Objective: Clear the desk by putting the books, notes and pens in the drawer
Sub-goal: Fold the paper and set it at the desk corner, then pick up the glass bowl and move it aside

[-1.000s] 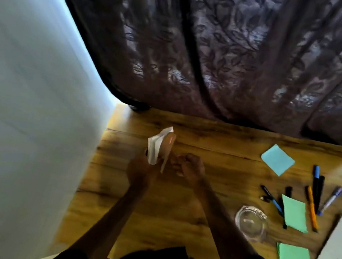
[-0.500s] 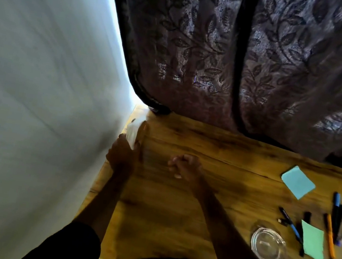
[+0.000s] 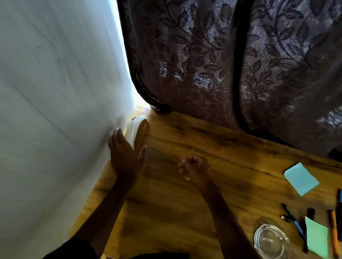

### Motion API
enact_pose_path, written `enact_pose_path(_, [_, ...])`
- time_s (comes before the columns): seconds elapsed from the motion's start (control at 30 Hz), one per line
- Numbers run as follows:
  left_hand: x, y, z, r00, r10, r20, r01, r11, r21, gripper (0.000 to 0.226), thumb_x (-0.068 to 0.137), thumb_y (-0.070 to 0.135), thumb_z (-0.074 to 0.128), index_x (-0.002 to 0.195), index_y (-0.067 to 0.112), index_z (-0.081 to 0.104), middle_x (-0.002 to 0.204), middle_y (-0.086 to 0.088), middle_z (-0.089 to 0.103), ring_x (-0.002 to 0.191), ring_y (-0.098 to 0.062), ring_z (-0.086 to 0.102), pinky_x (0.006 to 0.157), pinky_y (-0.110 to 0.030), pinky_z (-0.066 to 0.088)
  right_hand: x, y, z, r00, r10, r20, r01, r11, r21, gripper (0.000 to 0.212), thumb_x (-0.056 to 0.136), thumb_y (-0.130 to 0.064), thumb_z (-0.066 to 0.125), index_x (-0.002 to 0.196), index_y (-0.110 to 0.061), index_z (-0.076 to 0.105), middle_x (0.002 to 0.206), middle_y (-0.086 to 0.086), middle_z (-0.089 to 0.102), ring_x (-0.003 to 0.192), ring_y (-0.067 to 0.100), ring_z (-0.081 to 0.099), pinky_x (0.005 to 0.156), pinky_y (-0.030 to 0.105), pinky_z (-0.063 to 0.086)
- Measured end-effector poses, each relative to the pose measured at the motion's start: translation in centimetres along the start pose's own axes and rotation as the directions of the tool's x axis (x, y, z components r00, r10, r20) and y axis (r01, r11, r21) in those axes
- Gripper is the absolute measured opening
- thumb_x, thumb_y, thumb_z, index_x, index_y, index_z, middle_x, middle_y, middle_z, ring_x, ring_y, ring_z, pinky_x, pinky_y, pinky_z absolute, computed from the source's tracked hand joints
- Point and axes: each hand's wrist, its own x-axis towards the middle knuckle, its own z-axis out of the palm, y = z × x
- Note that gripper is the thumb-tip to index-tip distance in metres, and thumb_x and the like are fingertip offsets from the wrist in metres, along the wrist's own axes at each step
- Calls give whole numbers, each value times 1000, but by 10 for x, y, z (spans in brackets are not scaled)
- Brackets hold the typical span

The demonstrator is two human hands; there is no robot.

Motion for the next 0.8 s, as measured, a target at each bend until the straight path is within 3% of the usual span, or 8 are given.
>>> enact_pose_path(0.07, [-17, 11, -3, 993, 101, -58, -102, 995, -20, 91, 81, 44, 77, 150, 3, 34, 151, -18, 41, 140, -36, 36, 112, -50, 42, -4, 4, -13, 999, -35, -33, 34, 999, -30, 9, 97, -17, 64, 95, -13, 72, 87, 2, 76, 74, 18, 75, 50, 27, 52])
enact_pose_path(0.23, [-66, 54, 8, 950, 310, 48, -296, 937, -183, 80, 84, 27, 77, 149, 9, 34, 152, -19, 41, 140, -38, 39, 111, -52, 40, -20, 22, -55, 991, -100, -84, 95, 994, -59, 12, 97, -16, 64, 88, -21, 70, 85, 1, 75, 73, 19, 75, 52, 29, 55])
enact_pose_path(0.4, [-99, 87, 36, 812, 569, 130, -538, 815, -215, 56, 88, 20, 74, 136, 0, 53, 143, -22, 49, 133, -38, 45, 109, -53, 40, -52, 51, -97, 977, -110, -184, 113, 994, 6, 17, 92, -12, 68, 78, -21, 71, 74, -2, 72, 58, 9, 67, 51, 26, 49])
enact_pose_path(0.5, [-130, 106, 47, 696, 693, 185, -648, 718, -253, 41, 92, 18, 69, 129, 3, 58, 141, -19, 50, 132, -33, 44, 105, -42, 42, -75, 71, -123, 947, -91, -308, 57, 992, -116, 19, 87, -9, 73, 71, -19, 72, 68, -7, 73, 63, 8, 70, 61, 32, 56])
enact_pose_path(0.53, [-139, 110, 49, 669, 713, 211, -661, 700, -271, 37, 94, 19, 67, 127, 5, 58, 141, -18, 49, 132, -31, 43, 103, -38, 42, -81, 79, -129, 941, -101, -324, 41, 981, -189, 13, 85, -9, 73, 74, -14, 74, 73, -4, 75, 69, 15, 71, 63, 31, 54])
enact_pose_path(0.63, [-175, 124, 58, 581, 753, 310, -664, 658, -354, 31, 98, 20, 59, 126, 8, 59, 143, -14, 48, 133, -25, 43, 102, -35, 44, -107, 103, -152, 928, -113, -355, -22, 934, -356, 8, 84, -9, 69, 86, -13, 76, 84, 2, 74, 77, 22, 72, 53, 19, 42])
enact_pose_path(0.73, [-211, 142, 64, 495, 701, 514, -600, 703, -381, 37, 99, 25, 55, 133, 12, 55, 147, -8, 44, 136, -22, 42, 103, -32, 39, -133, 124, -173, 891, -104, -441, -107, 898, -427, 21, 81, -12, 74, 102, -15, 73, 99, 4, 74, 89, 25, 71, 63, 24, 44])
enact_pose_path(0.8, [-232, 155, 69, 452, 682, 575, -611, 706, -358, 37, 95, 20, 56, 131, 11, 57, 144, -8, 48, 134, -25, 45, 105, -33, 34, -145, 142, -189, 876, -86, -474, -160, 876, -455, 41, 75, -14, 78, 115, -11, 67, 112, 13, 69, 101, 35, 65, 74, 35, 49])
